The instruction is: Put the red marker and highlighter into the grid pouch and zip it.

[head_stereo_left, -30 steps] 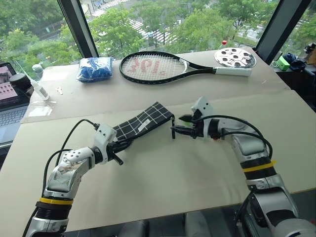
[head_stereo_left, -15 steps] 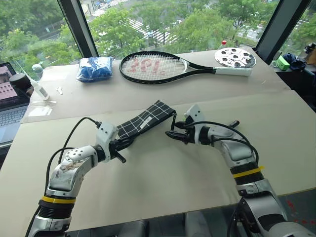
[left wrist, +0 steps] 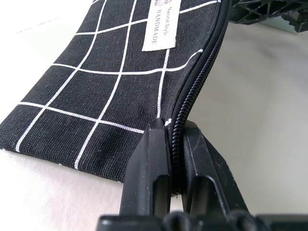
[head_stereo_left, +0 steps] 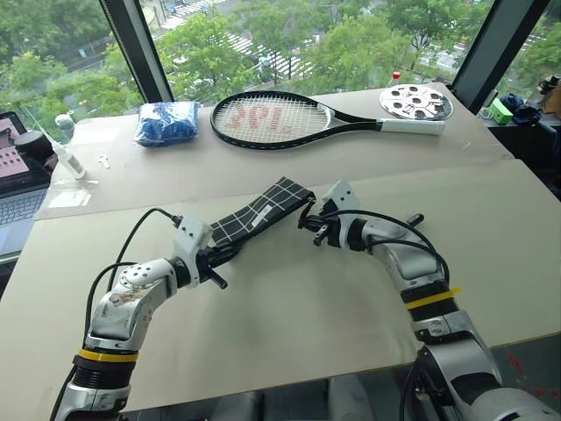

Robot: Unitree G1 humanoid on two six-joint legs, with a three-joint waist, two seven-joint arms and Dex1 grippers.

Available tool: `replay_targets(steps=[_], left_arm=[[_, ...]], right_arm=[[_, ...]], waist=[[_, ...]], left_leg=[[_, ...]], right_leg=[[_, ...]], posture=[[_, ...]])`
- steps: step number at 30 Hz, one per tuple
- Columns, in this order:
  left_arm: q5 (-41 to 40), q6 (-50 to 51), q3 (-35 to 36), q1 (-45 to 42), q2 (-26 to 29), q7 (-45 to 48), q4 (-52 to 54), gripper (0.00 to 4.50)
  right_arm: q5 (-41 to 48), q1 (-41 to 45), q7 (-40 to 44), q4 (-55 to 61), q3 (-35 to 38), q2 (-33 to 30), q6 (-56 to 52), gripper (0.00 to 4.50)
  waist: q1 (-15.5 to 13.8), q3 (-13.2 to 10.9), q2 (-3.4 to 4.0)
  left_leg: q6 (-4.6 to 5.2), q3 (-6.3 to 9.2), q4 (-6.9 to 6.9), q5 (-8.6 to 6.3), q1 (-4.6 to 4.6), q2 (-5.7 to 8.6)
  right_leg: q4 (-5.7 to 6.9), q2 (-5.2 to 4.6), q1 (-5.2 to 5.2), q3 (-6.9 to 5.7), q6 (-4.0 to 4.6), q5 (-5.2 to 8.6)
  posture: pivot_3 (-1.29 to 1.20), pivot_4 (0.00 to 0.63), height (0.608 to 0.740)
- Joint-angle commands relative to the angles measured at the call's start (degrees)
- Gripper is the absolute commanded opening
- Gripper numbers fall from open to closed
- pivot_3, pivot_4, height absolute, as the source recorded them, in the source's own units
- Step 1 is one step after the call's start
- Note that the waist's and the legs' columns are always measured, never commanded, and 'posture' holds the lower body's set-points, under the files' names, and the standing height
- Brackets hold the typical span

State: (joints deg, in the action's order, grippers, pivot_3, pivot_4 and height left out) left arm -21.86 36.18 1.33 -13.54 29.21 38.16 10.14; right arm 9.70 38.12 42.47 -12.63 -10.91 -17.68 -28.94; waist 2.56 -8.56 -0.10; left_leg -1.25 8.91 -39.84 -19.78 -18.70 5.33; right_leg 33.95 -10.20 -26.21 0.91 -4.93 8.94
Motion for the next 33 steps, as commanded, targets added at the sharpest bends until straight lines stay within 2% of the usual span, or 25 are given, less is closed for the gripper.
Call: replay_targets(steps=[1, 9, 20, 29, 32, 33], left_arm=[[-0.63, -0.61, 0.82, -1.14, -0.52, -0.44, 1.04, 0.0], [-0.29, -0.9, 0.09, -1.18, -1.65, -0.93, 0.9, 0.0], [-0.29, -0.85, 0.39, -1.42, -1.5, -0.63, 0.46, 0.0], [-0.28, -0.84, 0.21, -1.46, -1.54, -0.48, 0.56, 0.0], [-0.27, -0.78, 0.2, -0.98, -1.45, -0.53, 1.0, 0.0], [-0.31, -0.73, 0.23, -0.84, -1.45, -0.56, 1.19, 0.0]], right_arm=[[0.03, 1.0, 0.93, 5.32, -3.16, 2.56, -0.33, 0.07], [-2.34, 2.49, 1.51, 5.55, -8.01, 5.59, 0.05, 0.07], [-1.84, 1.14, 9.8, 9.04, -14.45, 4.75, -0.3, 0.07], [-3.58, 2.45, 8.14, 3.17, -13.07, 7.1, 0.86, 0.07], [-1.9, 4.3, 7.54, 2.2, -8.09, 5.33, -0.23, 0.81], [-1.24, 4.9, 7.81, 2.47, -6.41, 4.23, -0.9, 1.22]], waist=[[0.03, 0.0, 0.0], [-0.06, 0.0, 0.0], [0.12, 0.0, 0.0], [-0.04, 0.01, -0.01], [-0.05, 0.01, -0.01], [-0.05, 0.01, -0.01]], left_leg=[[0.0, 0.0, 0.0, 0.0, 0.0, 0.0], [0.0, 0.01, -0.03, 0.0, 0.0, 0.01], [-0.02, 0.01, -0.02, -0.01, 0.0, -0.02], [-0.03, 0.01, -0.05, -0.01, 0.0, 0.0], [-0.03, 0.01, -0.05, -0.01, 0.0, -0.01], [-0.03, 0.01, -0.05, -0.01, 0.0, 0.0]], right_leg=[[0.0, 0.0, 0.0, 0.0, 0.0, 0.0], [0.02, 0.0, 0.0, 0.0, 0.0, 0.0], [0.03, 0.02, -0.03, -0.01, 0.0, 0.0], [0.03, 0.02, -0.03, -0.01, 0.02, -0.02], [0.03, 0.02, -0.03, -0.01, 0.02, -0.02], [0.03, 0.02, -0.03, -0.01, 0.02, -0.02]], posture=[[0.0, 0.15, 0.74], [0.0, 0.15, 0.74], [0.0, 0.15, 0.74], [0.0, 0.15, 0.74], [0.0, 0.15, 0.74], [0.0, 0.15, 0.74]])
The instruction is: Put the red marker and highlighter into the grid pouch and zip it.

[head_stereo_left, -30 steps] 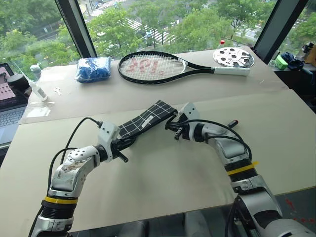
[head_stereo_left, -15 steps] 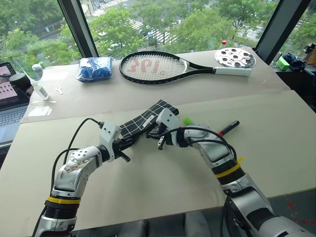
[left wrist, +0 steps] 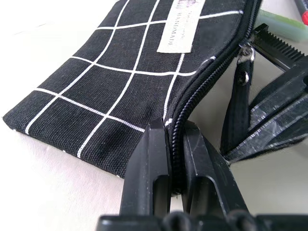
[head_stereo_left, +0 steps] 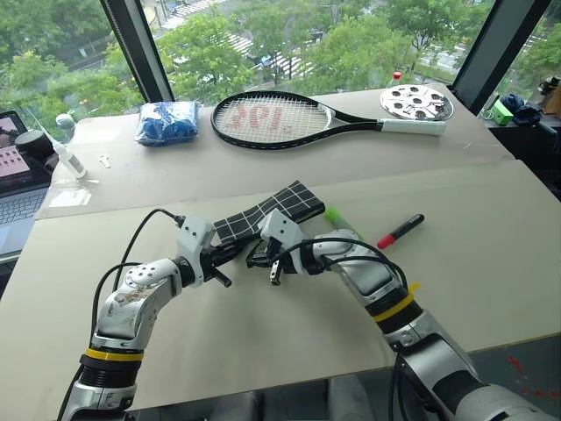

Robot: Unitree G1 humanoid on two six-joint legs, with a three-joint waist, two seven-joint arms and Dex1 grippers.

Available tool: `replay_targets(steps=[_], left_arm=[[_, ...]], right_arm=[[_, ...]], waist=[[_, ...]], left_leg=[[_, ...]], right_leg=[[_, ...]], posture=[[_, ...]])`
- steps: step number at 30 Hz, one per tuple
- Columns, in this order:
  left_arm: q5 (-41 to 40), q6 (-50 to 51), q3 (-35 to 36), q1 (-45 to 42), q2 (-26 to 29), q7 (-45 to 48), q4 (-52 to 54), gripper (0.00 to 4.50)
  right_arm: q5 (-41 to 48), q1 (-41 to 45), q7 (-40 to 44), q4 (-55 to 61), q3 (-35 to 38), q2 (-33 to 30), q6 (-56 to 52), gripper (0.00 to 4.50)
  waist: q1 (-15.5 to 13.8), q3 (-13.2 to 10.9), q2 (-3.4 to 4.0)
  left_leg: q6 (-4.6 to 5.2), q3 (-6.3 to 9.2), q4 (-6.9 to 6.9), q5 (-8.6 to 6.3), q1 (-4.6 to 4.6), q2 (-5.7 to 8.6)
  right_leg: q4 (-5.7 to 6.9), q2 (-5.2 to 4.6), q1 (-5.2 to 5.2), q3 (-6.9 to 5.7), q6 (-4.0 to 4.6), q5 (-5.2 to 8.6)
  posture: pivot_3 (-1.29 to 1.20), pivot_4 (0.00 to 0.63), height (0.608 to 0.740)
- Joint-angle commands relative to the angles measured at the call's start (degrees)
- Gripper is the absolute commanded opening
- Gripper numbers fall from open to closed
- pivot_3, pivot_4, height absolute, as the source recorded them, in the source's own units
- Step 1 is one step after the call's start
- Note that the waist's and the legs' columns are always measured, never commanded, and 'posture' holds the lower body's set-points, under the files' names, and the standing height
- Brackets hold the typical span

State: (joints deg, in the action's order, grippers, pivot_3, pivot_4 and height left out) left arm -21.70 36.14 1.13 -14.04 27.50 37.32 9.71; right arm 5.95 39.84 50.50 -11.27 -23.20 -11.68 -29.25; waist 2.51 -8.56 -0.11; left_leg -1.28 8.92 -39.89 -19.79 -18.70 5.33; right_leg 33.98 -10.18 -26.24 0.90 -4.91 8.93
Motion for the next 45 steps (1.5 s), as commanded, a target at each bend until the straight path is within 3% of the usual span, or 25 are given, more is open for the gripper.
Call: replay_targets(steps=[1, 6, 10, 13, 17, 27, 31, 40, 45], left_arm=[[-0.59, -0.59, 0.57, -0.25, 0.24, 0.22, 1.8, 0.0], [-1.6, 0.03, 1.36, 0.14, -0.11, -0.16, 2.71, 0.0], [-3.84, 1.26, 2.69, 0.29, -0.97, -0.66, 3.55, 0.0], [-5.17, 2.51, 2.78, -0.06, -0.85, -0.29, 4.01, 0.0], [-5.25, 2.58, 2.52, -0.73, -0.36, -0.37, 3.51, 0.0], [-4.55, 1.51, 0.79, -3.25, -1.79, 0.12, 0.31, 0.0], [-3.59, 0.43, -0.35, -3.99, -2.76, 0.26, -1.51, 0.0], [-2.65, -1.77, -2.24, -6.11, -4.94, 1.56, -5.9, 0.0], [-2.45, -2.56, -2.76, -5.74, -5.56, 1.77, -6.53, 0.0]], right_arm=[[3.48, 3.63, 0.35, 1.83, 7.71, -3.14, -1.96, 1.51], [13.06, 2.72, 6.26, 10.74, 15.84, -11.97, -13.36, 3.27], [20.86, -1.19, 8.88, 18.89, 24.54, -20.3, -19.03, 3.27], [15.11, -3.98, 3.92, 14.03, 29.24, -27.87, -14.07, 3.27], [11.02, -5.12, -3.39, 9.43, 31.53, -31.31, -12.12, 3.27], [8.56, -7.55, -27.12, 16.58, 42.07, -26.6, -28.54, 3.27], [7.75, -7.88, -31.12, 20.89, 41.93, -26.47, -32.79, 3.27], [6.79, -9.73, -43.27, 30.51, 43.86, -13.24, -45.69, 3.27], [5.55, -10.54, -46.11, 33.06, 44.16, -10.4, -47.91, 3.27]], waist=[[-0.02, 0.0, 0.0], [-0.38, 0.0, 0.0], [-0.61, -0.02, -0.03], [-1.1, -0.03, -0.05], [-1.53, -0.04, -0.07], [-1.81, -0.05, -0.09], [-1.86, -0.04, -0.08], [-1.72, -0.04, -0.08], [-1.82, -0.04, -0.07]], left_leg=[[0.0, 0.0, 0.0, 0.0, 0.0, 0.0], [0.0, 0.02, 0.01, 0.0, -0.03, 0.01], [0.0, 0.01, 0.01, -0.02, -0.09, 0.0], [0.03, -0.03, -0.01, -0.04, -0.12, 0.0], [0.04, -0.2, -0.12, -0.04, -0.12, 0.01], [0.04, -0.31, -0.34, -0.05, -0.3, -0.04], [0.04, -0.3, -0.39, -0.04, -0.35, -0.04], [0.04, -0.31, -0.43, -0.05, -0.38, -0.06], [0.05, -0.29, -0.51, -0.05, -0.41, -0.01]], right_leg=[[0.0, 0.0, 0.0, 0.0, 0.0, 0.0], [-0.03, -0.01, 0.01, -0.02, 0.0, 0.0], [-0.08, -0.01, 0.01, -0.03, -0.01, 0.0], [-0.11, -0.01, 0.02, -0.03, -0.01, -0.01], [-0.09, -0.02, 0.03, 0.02, -0.01, -0.07], [-0.13, -0.02, 0.02, 0.06, -0.04, -0.17], [-0.16, -0.01, 0.02, 0.04, -0.04, -0.22], [-0.17, 0.0, 0.02, 0.04, -0.03, -0.27], [-0.19, -0.01, 0.02, 0.04, -0.07, -0.3]], posture=[[0.0, 0.15, 0.74], [0.0, 0.15, 0.74], [0.0, 0.15, 0.74], [0.0, 0.15, 0.74], [0.0, 0.15, 0.74], [0.0, 0.15, 0.74], [0.0, 0.15, 0.74], [0.0, 0.15, 0.74], [0.0, 0.15, 0.74]])
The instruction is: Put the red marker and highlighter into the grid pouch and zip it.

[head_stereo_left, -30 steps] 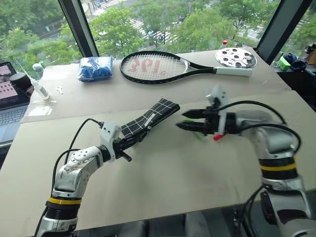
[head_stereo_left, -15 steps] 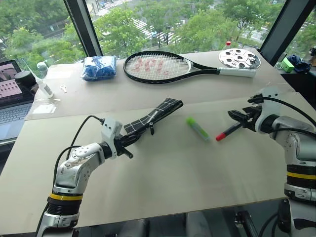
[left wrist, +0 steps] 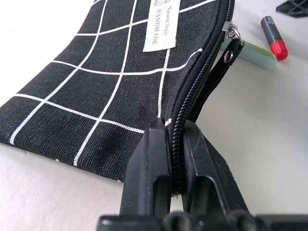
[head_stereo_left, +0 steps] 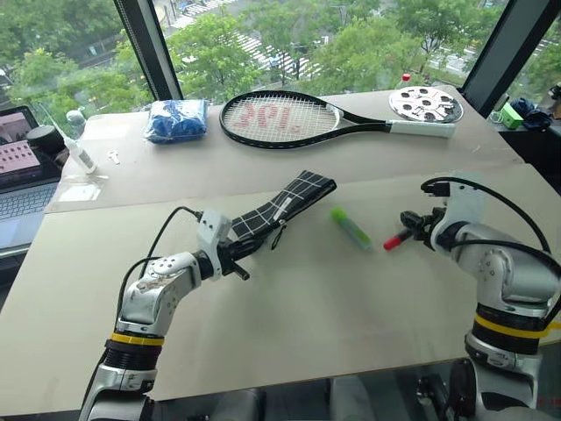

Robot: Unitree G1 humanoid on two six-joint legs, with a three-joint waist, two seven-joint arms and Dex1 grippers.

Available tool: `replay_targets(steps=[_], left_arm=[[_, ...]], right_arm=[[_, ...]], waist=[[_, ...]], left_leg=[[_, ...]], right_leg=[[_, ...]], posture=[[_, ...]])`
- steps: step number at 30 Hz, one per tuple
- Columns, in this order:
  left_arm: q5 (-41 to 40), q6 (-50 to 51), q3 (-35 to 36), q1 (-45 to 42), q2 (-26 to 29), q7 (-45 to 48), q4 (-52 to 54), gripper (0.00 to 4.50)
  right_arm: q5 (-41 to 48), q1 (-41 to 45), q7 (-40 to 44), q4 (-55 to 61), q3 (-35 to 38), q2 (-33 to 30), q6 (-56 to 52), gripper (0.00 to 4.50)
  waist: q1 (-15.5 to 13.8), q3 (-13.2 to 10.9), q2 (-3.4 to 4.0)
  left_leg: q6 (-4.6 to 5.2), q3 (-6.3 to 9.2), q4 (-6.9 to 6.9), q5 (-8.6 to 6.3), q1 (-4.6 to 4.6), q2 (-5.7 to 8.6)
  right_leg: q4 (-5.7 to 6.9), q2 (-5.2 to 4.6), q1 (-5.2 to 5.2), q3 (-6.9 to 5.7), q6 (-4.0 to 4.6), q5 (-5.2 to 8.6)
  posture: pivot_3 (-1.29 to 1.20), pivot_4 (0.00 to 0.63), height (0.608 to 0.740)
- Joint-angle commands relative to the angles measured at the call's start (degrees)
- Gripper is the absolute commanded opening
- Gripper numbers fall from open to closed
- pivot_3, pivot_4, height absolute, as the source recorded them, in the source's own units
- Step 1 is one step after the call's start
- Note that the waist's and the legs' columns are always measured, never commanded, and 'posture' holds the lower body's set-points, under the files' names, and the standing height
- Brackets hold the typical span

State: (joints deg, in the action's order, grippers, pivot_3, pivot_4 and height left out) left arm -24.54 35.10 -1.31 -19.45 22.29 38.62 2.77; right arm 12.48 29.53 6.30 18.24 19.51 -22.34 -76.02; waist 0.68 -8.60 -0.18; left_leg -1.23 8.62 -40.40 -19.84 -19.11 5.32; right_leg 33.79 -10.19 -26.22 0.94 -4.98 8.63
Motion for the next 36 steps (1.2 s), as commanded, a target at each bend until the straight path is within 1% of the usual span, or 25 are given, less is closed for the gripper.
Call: replay_targets(steps=[1, 6, 13, 15, 22, 24, 25, 26, 28, 31, 32, 35, 36], left_arm=[[0.4, -1.66, -0.24, -0.33, -0.47, 0.43, 0.26, 0.0], [0.56, -2.12, 0.34, -0.53, -1.02, 0.07, -0.13, 0.0], [0.42, -2.33, 1.01, 0.06, -1.28, -0.31, 0.18, 0.0], [0.32, -2.38, 1.24, 0.35, -1.3, -0.62, 0.47, 0.0], [0.01, -2.19, 2.18, 0.78, -0.87, -1.28, 1.33, 0.0], [-0.01, -2.16, 2.36, 0.89, -0.77, -1.39, 1.49, 0.0], [-0.02, -2.12, 2.44, 0.95, -0.74, -1.43, 1.6, 0.0], [-0.04, -2.08, 2.5, 0.97, -0.74, -1.46, 1.67, 0.0], [-0.04, -2.02, 2.58, 1.04, -0.66, -1.47, 1.83, 0.0], [-0.01, -1.9, 2.48, 0.86, -0.66, -1.51, 1.85, 0.0], [-0.01, -1.86, 2.46, 0.88, -0.62, -1.49, 1.95, 0.0], [-0.04, -1.76, 2.47, 0.81, -0.56, -1.5, 2.09, 0.0], [-0.03, -1.76, 2.49, 0.75, -0.52, -1.49, 2.06, 0.0]], right_arm=[[-1.15, -0.36, -2.36, 4.05, 1.26, 0.81, -1.39, 3.27], [-1.82, -1.47, -3.2, 5.21, -1.08, 1.62, -2.23, 3.27], [-3.03, -2.66, -4.71, 3.66, -4.84, 5.54, -0.89, 3.27], [-3.89, -4.5, -4.78, 2.58, -6.67, 5.32, 0.85, 3.27], [-5.47, -9.28, -4.32, 0.31, -9.32, 3.48, 5.37, 3.27], [-5.84, -9.9, -4.05, -0.33, -10.4, 2.39, 7.53, 2.78], [-6.02, -10.1, -3.91, -0.64, -10.87, 1.81, 8.64, 2.64], [-6.03, -10.2, -3.76, -0.99, -11.1, 1.4, 9.61, 2.36], [-6.17, -10.19, -3.38, -1.65, -11.45, 0.7, 11.47, 1.58], [-5.96, -9.38, -3.05, -3.41, -10.91, 0.38, 13.18, 0.61], [-5.88, -9.21, -3.06, -3.77, -10.72, 0.37, 13.54, 0.41], [-6.17, -8.24, -2.6, -5.94, -10.82, -1.01, 14.87, 0.41], [-5.77, -7.23, -2.59, -7.12, -9.36, -1.12, 16.48, 0.41]], waist=[[0.02, 0.0, 0.0], [0.14, 0.0, 0.0], [0.23, 0.01, 0.01], [0.24, 0.01, 0.01], [-0.01, 0.02, -0.01], [0.01, 0.03, -0.01], [-0.04, 0.04, -0.04], [-0.05, 0.05, -0.04], [-0.08, 0.06, -0.06], [-0.05, 0.06, -0.06], [-0.03, 0.07, -0.07], [0.02, 0.07, -0.08], [0.01, 0.07, -0.09]], left_leg=[[0.0, 0.0, 0.0, 0.0, 0.0, 0.0], [0.0, 0.0, 0.0, 0.0, 0.01, -0.01], [0.0, 0.0, 0.0, 0.0, 0.03, -0.02], [0.0, 0.0, 0.0, 0.0, 0.02, -0.02], [0.0, 0.01, -0.02, 0.0, 0.08, 0.0], [0.0, 0.01, -0.02, 0.0, 0.12, 0.0], [0.0, 0.01, -0.02, 0.0, 0.13, 0.0], [0.0, 0.01, -0.02, 0.0, 0.14, 0.0], [0.0, 0.01, -0.02, 0.0, 0.14, 0.0], [0.0, 0.01, -0.02, 0.0, 0.14, 0.0], [0.0, 0.01, -0.02, 0.0, 0.14, 0.0], [0.0, 0.0, -0.02, 0.0, 0.15, -0.01], [0.0, 0.0, -0.02, 0.0, 0.15, -0.01]], right_leg=[[0.0, 0.0, 0.0, 0.0, 0.0, 0.0], [0.01, 0.01, 0.0, 0.0, 0.0, 0.0], [0.04, 0.01, 0.0, 0.0, 0.01, -0.01], [0.04, 0.01, 0.0, 0.0, 0.01, -0.01], [0.06, 0.01, 0.06, -0.01, 0.01, -0.01], [0.06, 0.01, 0.09, -0.02, 0.01, -0.01], [0.06, 0.01, 0.11, -0.01, 0.01, -0.01], [0.06, 0.01, 0.12, -0.01, 0.01, -0.01], [0.06, 0.01, 0.13, -0.01, 0.01, -0.01], [0.05, 0.01, 0.13, -0.01, 0.01, -0.01], [0.05, 0.01, 0.13, -0.01, 0.01, -0.01], [0.05, 0.01, 0.13, -0.01, 0.01, -0.01], [0.05, 0.01, 0.13, -0.01, 0.01, -0.01]], posture=[[0.0, 0.15, 0.74], [0.0, 0.15, 0.74], [0.0, 0.15, 0.74], [0.0, 0.15, 0.74], [0.0, 0.15, 0.74], [0.0, 0.15, 0.74], [0.0, 0.15, 0.74], [0.0, 0.15, 0.74], [0.0, 0.15, 0.74], [0.0, 0.15, 0.74], [0.0, 0.15, 0.74], [0.0, 0.15, 0.74], [0.0, 0.15, 0.74]])
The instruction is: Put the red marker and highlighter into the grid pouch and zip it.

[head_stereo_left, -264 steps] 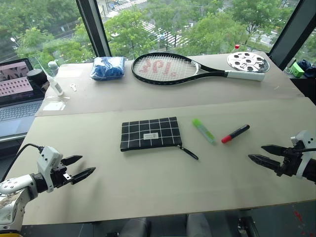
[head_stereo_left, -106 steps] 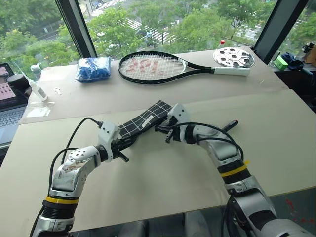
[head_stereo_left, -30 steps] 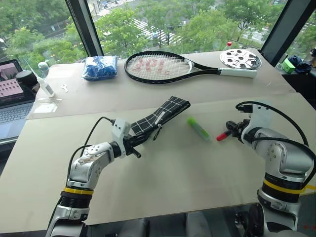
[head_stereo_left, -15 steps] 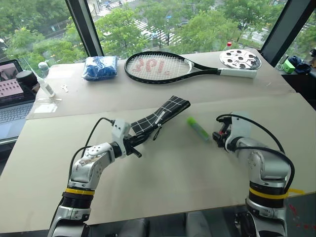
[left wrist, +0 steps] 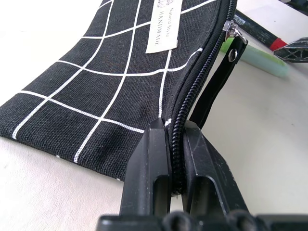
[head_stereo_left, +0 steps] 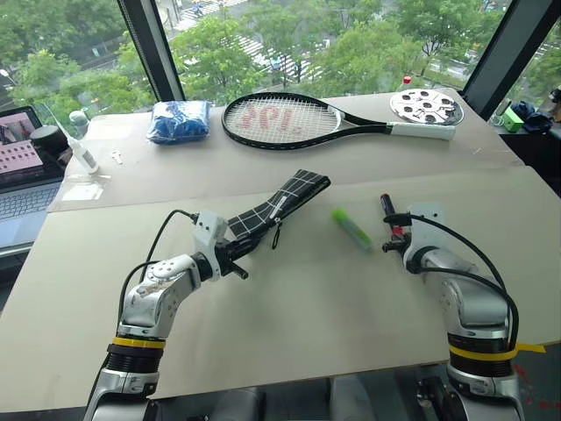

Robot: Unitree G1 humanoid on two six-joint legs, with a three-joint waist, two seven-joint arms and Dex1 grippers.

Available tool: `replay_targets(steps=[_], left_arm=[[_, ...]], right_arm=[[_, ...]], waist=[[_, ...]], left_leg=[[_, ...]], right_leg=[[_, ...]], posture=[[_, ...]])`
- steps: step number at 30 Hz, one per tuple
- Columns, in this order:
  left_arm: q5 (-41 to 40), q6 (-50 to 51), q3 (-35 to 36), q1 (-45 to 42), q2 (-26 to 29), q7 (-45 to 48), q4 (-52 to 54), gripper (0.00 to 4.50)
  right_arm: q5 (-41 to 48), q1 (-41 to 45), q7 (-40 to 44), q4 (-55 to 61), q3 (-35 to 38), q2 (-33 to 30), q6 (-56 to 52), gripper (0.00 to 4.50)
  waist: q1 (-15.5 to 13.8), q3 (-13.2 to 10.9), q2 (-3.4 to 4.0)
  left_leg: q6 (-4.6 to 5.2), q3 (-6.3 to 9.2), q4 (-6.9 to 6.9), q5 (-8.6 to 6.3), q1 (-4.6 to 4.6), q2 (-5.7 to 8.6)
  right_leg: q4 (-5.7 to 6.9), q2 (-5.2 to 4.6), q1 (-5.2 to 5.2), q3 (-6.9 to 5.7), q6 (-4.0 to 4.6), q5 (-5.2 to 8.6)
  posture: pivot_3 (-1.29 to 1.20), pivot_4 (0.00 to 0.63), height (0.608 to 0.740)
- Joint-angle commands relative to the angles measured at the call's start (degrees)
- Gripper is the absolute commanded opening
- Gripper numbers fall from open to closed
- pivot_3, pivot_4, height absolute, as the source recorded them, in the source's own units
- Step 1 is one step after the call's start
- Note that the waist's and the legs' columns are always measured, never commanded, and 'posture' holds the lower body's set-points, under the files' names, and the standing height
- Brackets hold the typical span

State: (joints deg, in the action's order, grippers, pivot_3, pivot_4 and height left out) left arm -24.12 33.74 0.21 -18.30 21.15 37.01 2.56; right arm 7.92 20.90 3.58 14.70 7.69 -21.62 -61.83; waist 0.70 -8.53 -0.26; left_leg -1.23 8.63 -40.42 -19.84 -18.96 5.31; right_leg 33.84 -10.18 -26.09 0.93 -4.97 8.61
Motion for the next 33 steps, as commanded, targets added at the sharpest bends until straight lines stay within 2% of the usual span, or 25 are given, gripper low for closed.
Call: replay_targets(steps=[1, 3, 7, 10, 16, 20, 24, 33], left_arm=[[-0.45, -0.4, 0.97, -0.44, 0.64, 0.14, 2.24, 0.0], [-0.5, -0.31, 0.96, -0.44, 0.79, 0.3, 2.22, 0.0], [-0.5, -0.07, 0.61, -0.27, 1.33, 0.92, 2.24, 0.0], [-0.63, 0.33, 0.37, -0.4, 1.8, 1.4, 2.27, 0.0], [-1.06, 1.38, 0.36, -0.12, 2.49, 2.04, 3.32, 0.0], [-1.69, 2.55, 0.28, 0.68, 2.82, 2.12, 4.89, 0.0], [-1.92, 3.46, 0.14, 1.32, 3.34, 2.69, 6.13, 0.0], [-1.9, 4.51, -0.34, 1.13, 3.19, 2.89, 6.96, 0.0]], right_arm=[[-0.87, 2.11, 0.1, -4.39, 3.54, -1.86, 3.46, 0.41], [-0.31, 4.9, 1.57, -7.29, 5.03, -3.53, 8.32, 0.41], [1.11, 12.02, 10.61, -11.96, 4.33, -9.51, 21.43, 0.41], [-0.69, 13.51, 23.35, -9.98, -2.18, -15.93, 36.67, 0.41], [-9.98, 9.57, 42.33, -10.4, -14.01, -29.99, 67.36, 0.41], [-9.3, 9.18, 47.68, -11.5, -14.43, -33.39, 75.85, 0.41], [-11.58, 9.61, 49.64, -13.04, -15.25, -35.22, 84.52, 0.41], [-18.25, 14.28, 48.39, -18.92, -16.79, -32.75, 89.52, 0.41]], waist=[[-0.01, 0.0, 0.0], [-0.08, 0.0, 0.0], [0.39, -0.04, 0.04], [0.82, -0.03, 0.04], [1.06, -0.04, 0.02], [1.1, -0.05, 0.01], [1.03, -0.05, 0.01], [0.5, -0.05, 0.01]], left_leg=[[0.0, 0.0, 0.0, 0.0, 0.0, 0.0], [0.0, -0.01, -0.01, 0.0, -0.01, 0.01], [0.01, -0.09, 0.0, 0.01, -0.04, 0.04], [0.01, -0.1, 0.13, 0.01, -0.04, -0.02], [0.04, -0.12, 0.16, -0.01, -0.09, -0.04], [0.07, -0.16, 0.02, -0.03, -0.16, 0.0], [0.06, -0.18, 0.06, -0.03, -0.13, -0.05], [0.07, -0.27, 0.05, -0.03, -0.12, -0.06]], right_leg=[[0.0, 0.0, 0.01, 0.0, 0.0, 0.0], [-0.02, 0.0, 0.01, 0.0, 0.01, -0.02], [-0.13, -0.01, -0.04, 0.06, -0.05, -0.09], [-0.22, 0.04, -0.08, 0.05, -0.04, -0.09], [-0.59, 0.06, 0.02, -0.01, -0.17, -0.16], [-0.72, 0.06, 0.02, 0.02, -0.23, -0.33], [-0.72, 0.07, 0.0, 0.0, -0.22, -0.33], [-0.72, 0.07, 0.0, 0.02, -0.17, -0.36]], posture=[[0.0, 0.15, 0.74], [0.0, 0.15, 0.74], [0.0, 0.15, 0.74], [0.0, 0.15, 0.74], [0.0, 0.15, 0.74], [0.0, 0.15, 0.74], [0.0, 0.15, 0.74], [0.0, 0.15, 0.74]])
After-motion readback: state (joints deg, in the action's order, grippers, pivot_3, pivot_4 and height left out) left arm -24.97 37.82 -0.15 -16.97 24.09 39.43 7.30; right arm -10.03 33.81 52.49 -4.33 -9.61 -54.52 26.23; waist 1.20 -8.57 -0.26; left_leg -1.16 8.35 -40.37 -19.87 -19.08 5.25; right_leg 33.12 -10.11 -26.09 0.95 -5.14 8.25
